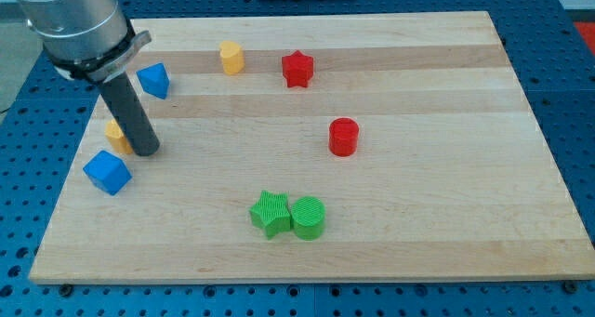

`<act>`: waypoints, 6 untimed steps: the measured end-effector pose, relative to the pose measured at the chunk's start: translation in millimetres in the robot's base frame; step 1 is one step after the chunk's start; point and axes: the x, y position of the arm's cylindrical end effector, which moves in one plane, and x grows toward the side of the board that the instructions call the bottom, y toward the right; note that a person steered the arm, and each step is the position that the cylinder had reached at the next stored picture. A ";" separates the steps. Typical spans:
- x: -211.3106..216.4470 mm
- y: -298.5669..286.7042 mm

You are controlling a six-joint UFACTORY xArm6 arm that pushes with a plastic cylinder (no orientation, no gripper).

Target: Move the yellow hexagon to the center left

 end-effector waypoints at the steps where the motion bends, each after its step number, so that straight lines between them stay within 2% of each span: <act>1: -2.9 -1.6; 2: 14.1 -1.8; 4: 17.2 -38.1; 6: -6.8 -47.4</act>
